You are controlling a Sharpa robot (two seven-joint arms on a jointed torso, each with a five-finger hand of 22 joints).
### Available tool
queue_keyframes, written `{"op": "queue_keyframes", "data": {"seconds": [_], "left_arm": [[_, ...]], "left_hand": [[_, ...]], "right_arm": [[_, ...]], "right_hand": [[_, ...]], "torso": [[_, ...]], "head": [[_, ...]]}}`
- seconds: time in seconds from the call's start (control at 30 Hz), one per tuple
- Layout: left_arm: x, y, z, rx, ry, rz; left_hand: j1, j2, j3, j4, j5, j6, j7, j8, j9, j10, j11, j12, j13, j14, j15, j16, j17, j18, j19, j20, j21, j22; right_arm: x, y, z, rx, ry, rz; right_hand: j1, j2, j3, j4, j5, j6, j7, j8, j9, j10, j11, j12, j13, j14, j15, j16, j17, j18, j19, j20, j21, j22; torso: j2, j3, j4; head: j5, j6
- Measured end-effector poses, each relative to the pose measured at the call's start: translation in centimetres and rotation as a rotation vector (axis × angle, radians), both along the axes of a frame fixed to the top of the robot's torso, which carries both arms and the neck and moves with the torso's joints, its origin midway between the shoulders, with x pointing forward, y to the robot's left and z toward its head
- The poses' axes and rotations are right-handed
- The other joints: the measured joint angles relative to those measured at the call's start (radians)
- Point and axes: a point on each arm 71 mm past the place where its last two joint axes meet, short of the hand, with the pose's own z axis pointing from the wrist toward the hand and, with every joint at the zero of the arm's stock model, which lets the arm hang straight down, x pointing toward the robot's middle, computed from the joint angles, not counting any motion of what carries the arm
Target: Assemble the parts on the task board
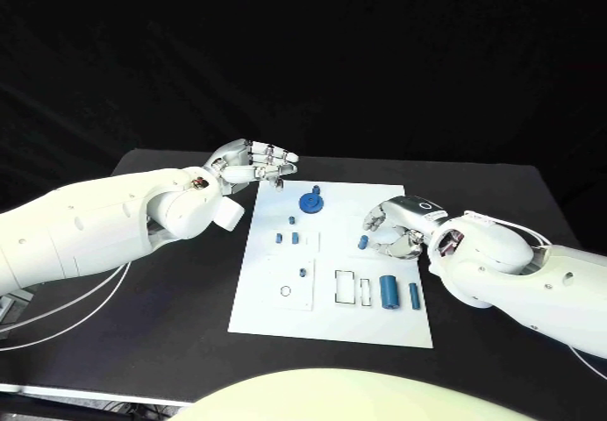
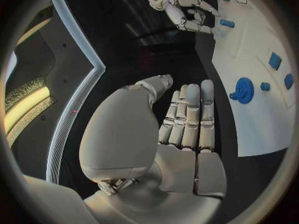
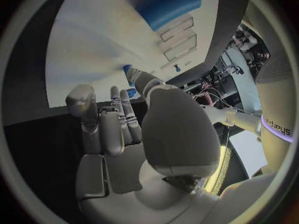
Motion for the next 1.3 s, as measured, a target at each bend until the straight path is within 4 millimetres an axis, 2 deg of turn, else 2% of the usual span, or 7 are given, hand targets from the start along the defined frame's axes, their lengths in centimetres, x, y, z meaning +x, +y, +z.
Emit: {"op": "queue_keyframes", "data": {"seconds": [0.33, 0.6, 0.67, 0.8, 0.97, 1.1, 1.3], "left_arm": [[0.0, 0.1, 0.0, 0.000, 0.001, 0.000], [0.0, 0.1, 0.0, 0.001, 0.001, 0.000], [0.0, 0.1, 0.0, 0.001, 0.001, 0.000], [0.0, 0.1, 0.0, 0.001, 0.002, 0.000], [0.0, 0.1, 0.0, 0.001, 0.002, 0.000], [0.0, 0.1, 0.0, 0.001, 0.003, -0.001], [0.0, 0.1, 0.0, 0.002, 0.004, -0.001]], "left_hand": [[0.000, 0.000, -0.003, 0.003, 0.000, 0.000, 0.000, 0.000, 0.000, -0.001, 0.001, 0.001, 0.001, 0.000, 0.000, 0.000, 0.000, 0.000, -0.001, 0.001, 0.000, 0.000], [0.000, 0.000, -0.003, 0.003, 0.000, 0.000, 0.000, 0.000, 0.000, -0.001, 0.001, 0.001, 0.000, 0.000, 0.000, 0.000, 0.000, 0.000, -0.001, 0.001, 0.000, 0.000], [0.000, 0.000, -0.003, 0.003, 0.000, 0.000, 0.000, 0.000, 0.000, -0.001, 0.001, 0.001, 0.000, 0.000, 0.000, 0.000, 0.000, 0.000, -0.001, 0.001, 0.000, 0.000], [0.000, 0.000, -0.003, 0.003, 0.000, 0.000, 0.000, 0.000, 0.000, -0.001, 0.001, 0.001, 0.000, 0.000, 0.000, 0.000, 0.000, 0.000, -0.001, 0.001, 0.000, 0.000], [0.000, 0.000, -0.003, 0.003, 0.000, 0.000, 0.000, 0.000, 0.000, -0.001, 0.001, 0.001, 0.000, 0.000, 0.000, 0.000, 0.000, 0.000, -0.001, 0.001, 0.000, 0.000], [0.000, 0.000, -0.003, 0.003, 0.000, 0.000, 0.000, 0.000, 0.000, -0.001, 0.001, 0.001, 0.000, 0.000, 0.000, 0.000, 0.000, 0.000, -0.001, 0.001, 0.000, 0.000], [0.000, 0.000, -0.003, 0.003, 0.000, 0.000, 0.000, 0.004, 0.000, -0.001, 0.001, 0.001, 0.002, -0.003, 0.003, 0.000, 0.000, 0.000, -0.001, 0.001, -0.005, 0.000]], "right_arm": [[-0.1, 1.0, -0.4, 0.015, 0.017, 0.016], [0.1, 1.1, -0.7, 0.013, 0.028, 0.015], [0.1, 1.1, -0.8, 0.010, 0.032, 0.015], [0.1, 1.2, -1.0, 0.007, 0.039, 0.017], [0.2, 1.3, -1.0, 0.006, 0.039, 0.018], [0.3, 1.5, -1.1, 0.006, 0.040, 0.018], [0.3, 1.8, -1.3, 0.008, 0.040, 0.013]], "right_hand": [[0.000, 0.000, 0.035, 0.023, -0.006, 0.015, 0.000, -0.006, -0.005, 0.059, -0.009, 0.027, 0.001, 0.000, 0.000, 0.005, 0.012, 0.000, 0.031, -0.007, 0.053, 0.000], [0.000, 0.000, 0.109, 0.039, -0.006, 0.047, -0.007, -0.008, -0.004, 0.134, -0.020, 0.029, 0.001, 0.000, -0.008, 0.013, 0.019, 0.000, 0.045, -0.014, 0.081, 0.000], [0.000, 0.000, 0.125, 0.040, -0.011, 0.064, -0.006, -0.001, 0.000, 0.148, -0.024, 0.029, 0.001, -0.001, -0.014, 0.013, 0.021, -0.011, 0.047, -0.016, 0.084, 0.000], [0.000, 0.000, 0.144, 0.042, -0.011, 0.082, -0.011, 0.008, 0.007, 0.168, -0.029, 0.029, 0.003, 0.000, -0.015, 0.016, 0.023, -0.011, 0.048, -0.018, 0.095, 0.000], [0.005, 0.012, 0.171, 0.041, -0.062, 0.102, -0.016, 0.023, 0.016, 0.189, -0.036, 0.016, 0.006, 0.000, -0.022, 0.016, 0.025, -0.011, 0.052, -0.021, 0.101, 0.001], [-0.005, 0.020, 0.175, 0.044, -0.075, 0.102, -0.016, 0.024, 0.023, 0.193, -0.032, 0.010, 0.006, 0.000, -0.022, 0.016, 0.025, -0.011, 0.052, -0.021, 0.102, 0.001], [-0.048, -0.023, 0.156, 0.065, -0.071, 0.092, -0.007, 0.024, 0.024, 0.194, -0.029, -0.010, 0.007, 0.000, -0.022, 0.020, 0.025, -0.011, 0.052, -0.021, 0.101, 0.000]], "torso": [[0.000, -0.0007, 0.0002], [0.000, -0.0012, 0.0000], [-0.001, -0.0011, -0.0005], [-0.001, -0.0008, -0.0008], [-0.001, -0.0007, -0.0010], [-0.001, -0.0005, -0.0009], [-0.001, -0.0003, -0.0002]], "head": [[-0.001, -0.004], [-0.001, -0.008], [0.000, -0.008], [0.000, -0.009], [0.000, -0.010], [-0.002, -0.010], [-0.005, -0.012]]}}
